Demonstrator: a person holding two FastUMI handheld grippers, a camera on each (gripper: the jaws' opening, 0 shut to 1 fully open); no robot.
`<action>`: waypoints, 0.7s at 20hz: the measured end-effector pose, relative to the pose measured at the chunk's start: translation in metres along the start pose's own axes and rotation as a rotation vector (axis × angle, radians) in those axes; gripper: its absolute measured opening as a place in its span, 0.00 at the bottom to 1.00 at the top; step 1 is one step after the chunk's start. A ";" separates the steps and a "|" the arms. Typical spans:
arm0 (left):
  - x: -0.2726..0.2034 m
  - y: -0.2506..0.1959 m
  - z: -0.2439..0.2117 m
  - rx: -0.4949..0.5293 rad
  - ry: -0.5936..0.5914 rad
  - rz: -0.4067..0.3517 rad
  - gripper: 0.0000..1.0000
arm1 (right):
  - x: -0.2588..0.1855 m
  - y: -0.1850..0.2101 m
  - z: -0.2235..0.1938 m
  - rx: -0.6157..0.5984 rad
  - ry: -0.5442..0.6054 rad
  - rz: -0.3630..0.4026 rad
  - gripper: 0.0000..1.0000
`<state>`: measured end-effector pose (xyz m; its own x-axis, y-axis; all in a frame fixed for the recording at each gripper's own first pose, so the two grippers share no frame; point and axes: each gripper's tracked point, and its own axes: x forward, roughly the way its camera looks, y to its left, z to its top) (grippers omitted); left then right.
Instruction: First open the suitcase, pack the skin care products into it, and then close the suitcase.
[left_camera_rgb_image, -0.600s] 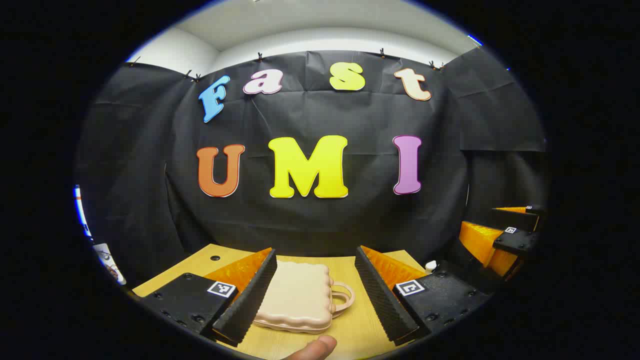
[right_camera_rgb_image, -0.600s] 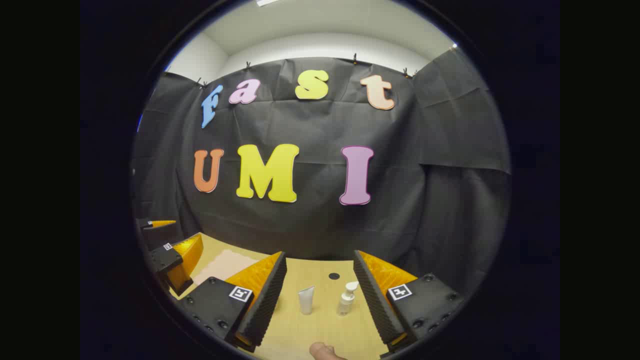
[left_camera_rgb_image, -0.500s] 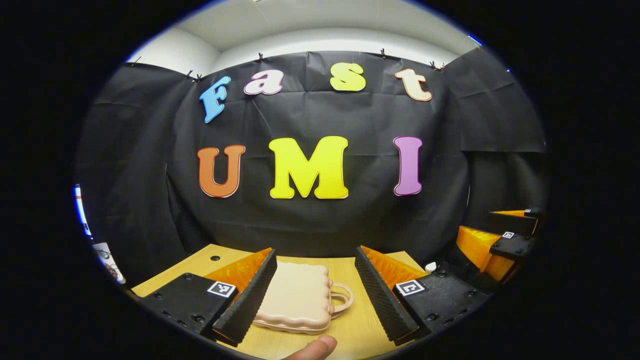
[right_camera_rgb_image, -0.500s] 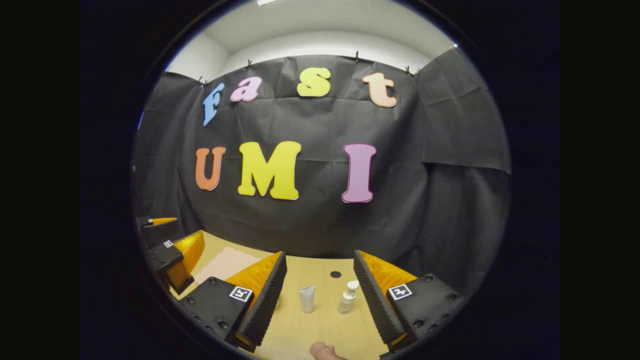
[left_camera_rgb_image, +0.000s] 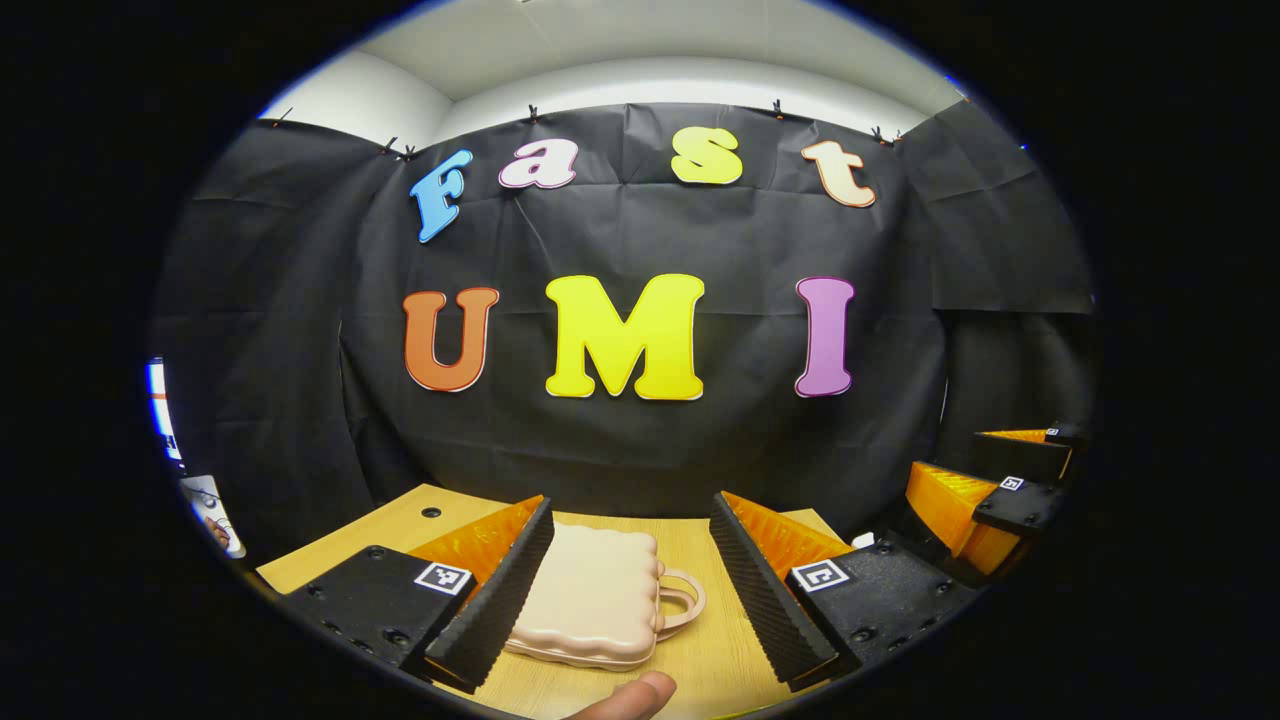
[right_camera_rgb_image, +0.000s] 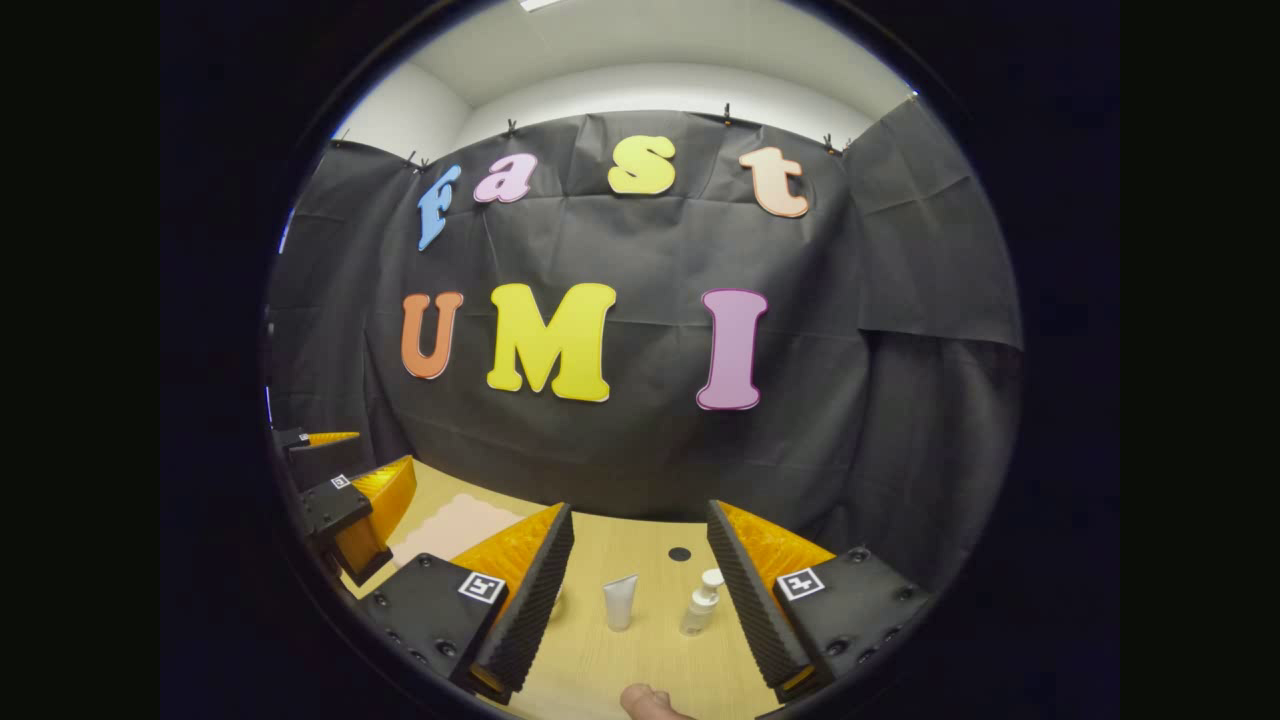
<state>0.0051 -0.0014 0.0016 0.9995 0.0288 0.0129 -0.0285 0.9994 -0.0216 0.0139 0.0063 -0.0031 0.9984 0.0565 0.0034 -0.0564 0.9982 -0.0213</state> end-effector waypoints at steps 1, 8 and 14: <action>0.001 0.000 0.002 0.008 -0.007 0.001 1.00 | 0.001 0.002 -0.001 -0.003 0.000 0.004 0.80; 0.023 0.001 -0.020 0.030 0.010 -0.007 1.00 | 0.013 -0.006 -0.001 -0.029 -0.013 -0.008 0.80; 0.046 0.007 -0.095 0.124 0.108 0.002 1.00 | 0.015 -0.056 -0.006 -0.040 -0.009 -0.094 0.80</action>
<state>0.0524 0.0047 -0.0925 0.9949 0.0347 -0.0945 -0.0250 0.9944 0.1022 0.0322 -0.0486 -0.0074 0.9992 -0.0372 0.0166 0.0381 0.9975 -0.0601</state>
